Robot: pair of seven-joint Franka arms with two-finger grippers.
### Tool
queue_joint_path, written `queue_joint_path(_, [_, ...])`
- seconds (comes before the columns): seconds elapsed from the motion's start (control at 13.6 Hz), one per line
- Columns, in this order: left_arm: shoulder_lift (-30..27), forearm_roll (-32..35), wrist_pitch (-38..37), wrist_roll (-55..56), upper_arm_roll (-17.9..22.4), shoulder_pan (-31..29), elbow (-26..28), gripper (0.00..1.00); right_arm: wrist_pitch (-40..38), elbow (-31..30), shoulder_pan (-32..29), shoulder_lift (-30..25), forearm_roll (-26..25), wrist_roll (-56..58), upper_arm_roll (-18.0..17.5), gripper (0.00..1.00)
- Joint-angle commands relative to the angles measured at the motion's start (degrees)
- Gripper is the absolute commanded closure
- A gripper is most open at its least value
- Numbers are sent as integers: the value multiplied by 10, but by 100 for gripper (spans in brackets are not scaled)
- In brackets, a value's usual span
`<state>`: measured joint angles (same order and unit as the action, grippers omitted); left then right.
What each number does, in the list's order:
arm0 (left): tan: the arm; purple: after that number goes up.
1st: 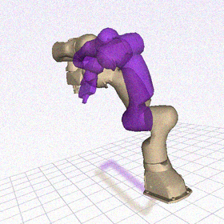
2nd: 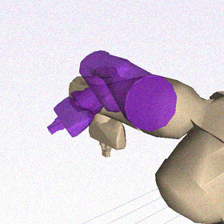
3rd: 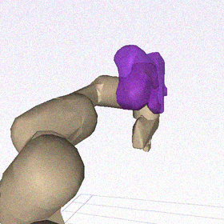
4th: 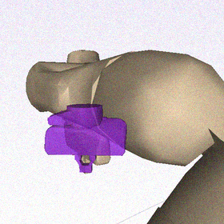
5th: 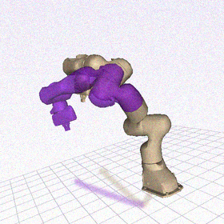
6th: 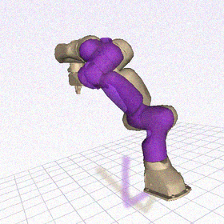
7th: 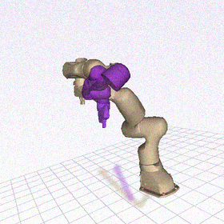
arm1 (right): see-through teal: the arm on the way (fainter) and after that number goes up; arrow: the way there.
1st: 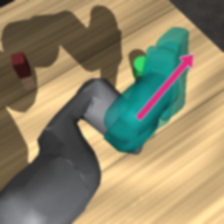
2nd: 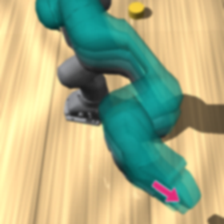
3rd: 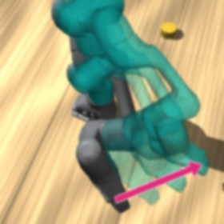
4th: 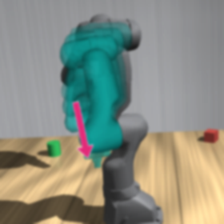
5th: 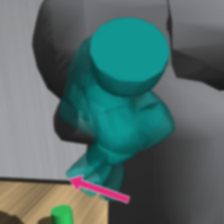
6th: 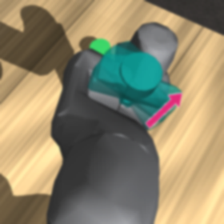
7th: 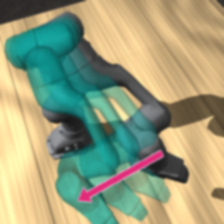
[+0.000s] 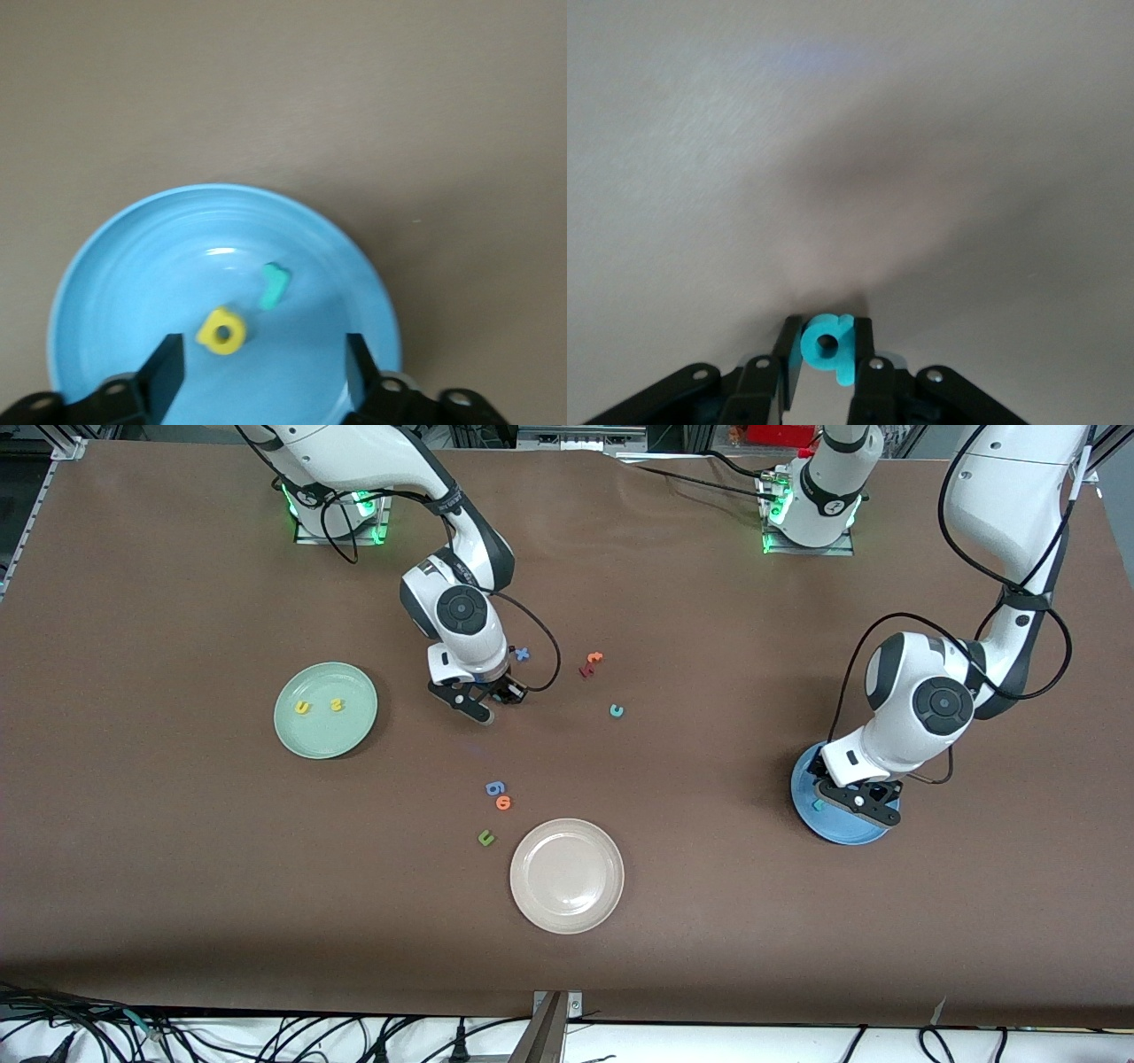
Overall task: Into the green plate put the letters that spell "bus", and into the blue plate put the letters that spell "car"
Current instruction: 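Carry the teal a to the green plate and open the right gripper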
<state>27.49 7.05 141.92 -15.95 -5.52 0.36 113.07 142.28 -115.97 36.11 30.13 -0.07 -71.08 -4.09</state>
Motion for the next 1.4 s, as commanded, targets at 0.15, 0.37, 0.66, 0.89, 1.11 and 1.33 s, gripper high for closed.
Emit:
queue_joint_path(0.15, [-7, -44, -25, 169, -97, 12, 11, 0, -196, 40, -5, -81, 2, 110, 63, 100])
queue_joint_path(0.37, [-6, -42, -32, 303, -135, 56, 14, 0, -269, 45, -6, -122, 33, 233, 132, 100])
queue_joint_path(0.66, [12, -13, -23, 476, -133, 156, 9, 0, -322, 37, -5, -136, 60, 409, 235, 100])
queue_joint_path(0.89, [34, -5, 8, 514, -134, 177, 8, 0, -300, -3, -14, -128, 83, 504, 279, 100])
queue_joint_path(1.11, [84, -5, 42, 530, -132, 188, -21, 0, -264, -54, -64, -114, 135, 623, 284, 100])
queue_joint_path(1.33, [91, -5, 42, 561, -131, 203, -34, 0, -185, -83, -67, -81, 135, 640, 284, 100])
